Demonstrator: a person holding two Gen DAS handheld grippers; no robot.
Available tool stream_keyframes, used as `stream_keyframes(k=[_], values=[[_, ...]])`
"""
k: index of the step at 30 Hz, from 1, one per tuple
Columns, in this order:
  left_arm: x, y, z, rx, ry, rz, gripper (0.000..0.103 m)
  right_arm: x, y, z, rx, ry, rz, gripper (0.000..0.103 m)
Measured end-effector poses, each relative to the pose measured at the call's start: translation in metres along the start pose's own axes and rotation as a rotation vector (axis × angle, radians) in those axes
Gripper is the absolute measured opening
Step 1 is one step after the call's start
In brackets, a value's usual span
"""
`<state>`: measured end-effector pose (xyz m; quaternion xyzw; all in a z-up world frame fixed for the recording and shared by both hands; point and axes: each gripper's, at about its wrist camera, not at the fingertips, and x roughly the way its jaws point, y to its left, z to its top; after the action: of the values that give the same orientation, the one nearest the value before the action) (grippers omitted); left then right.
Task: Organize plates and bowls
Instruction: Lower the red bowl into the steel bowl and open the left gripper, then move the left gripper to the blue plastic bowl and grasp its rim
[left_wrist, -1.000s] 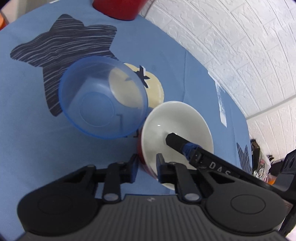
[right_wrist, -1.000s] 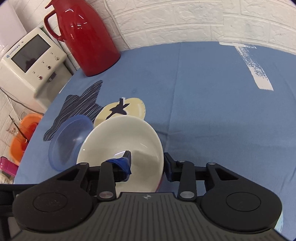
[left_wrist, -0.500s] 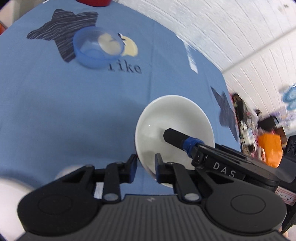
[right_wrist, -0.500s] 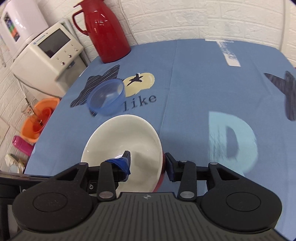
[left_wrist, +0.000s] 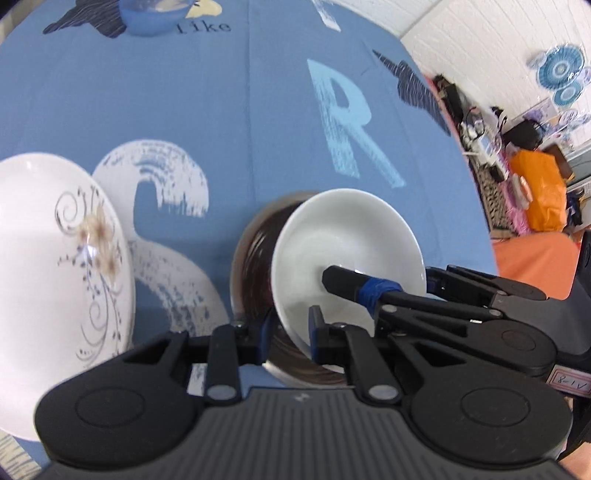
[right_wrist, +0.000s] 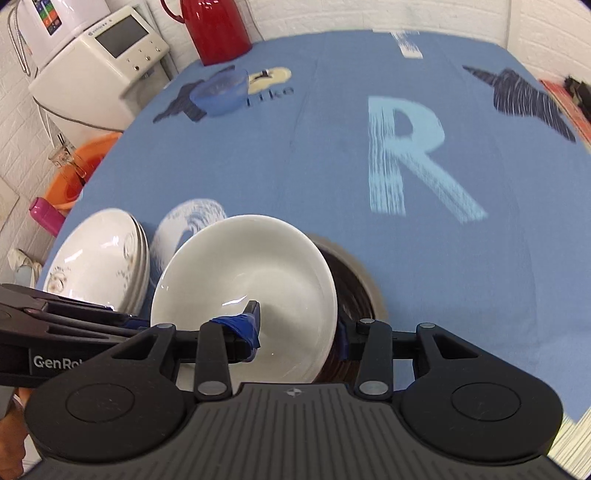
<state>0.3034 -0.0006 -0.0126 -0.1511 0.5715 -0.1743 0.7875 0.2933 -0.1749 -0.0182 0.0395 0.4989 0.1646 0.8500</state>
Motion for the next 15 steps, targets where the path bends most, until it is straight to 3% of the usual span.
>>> stream_keyframes(k=[6,9,10,11,15], values=[[0.006,-0.002,-0.008,0.042,-0.016,0.016,0.011,0.008,-0.007,-0.009,0.037,0.0,0.017,0.027],[-0.001,-0.001,-0.004,0.05,0.001,-0.001,0.031,0.0,-0.006,-0.01,0.04,-0.013,0.011,0.026],[-0.006,-0.001,-0.001,0.055,0.002,-0.014,0.047,-0.006,-0.007,-0.01,0.04,-0.028,0.006,0.027],[-0.011,-0.001,0.0,0.062,0.002,-0.027,0.057,-0.012,-0.008,-0.008,0.039,-0.039,0.008,0.026],[-0.038,-0.007,0.004,0.112,-0.044,-0.014,0.057,-0.03,-0.011,-0.002,0.021,-0.07,-0.01,0.028]])
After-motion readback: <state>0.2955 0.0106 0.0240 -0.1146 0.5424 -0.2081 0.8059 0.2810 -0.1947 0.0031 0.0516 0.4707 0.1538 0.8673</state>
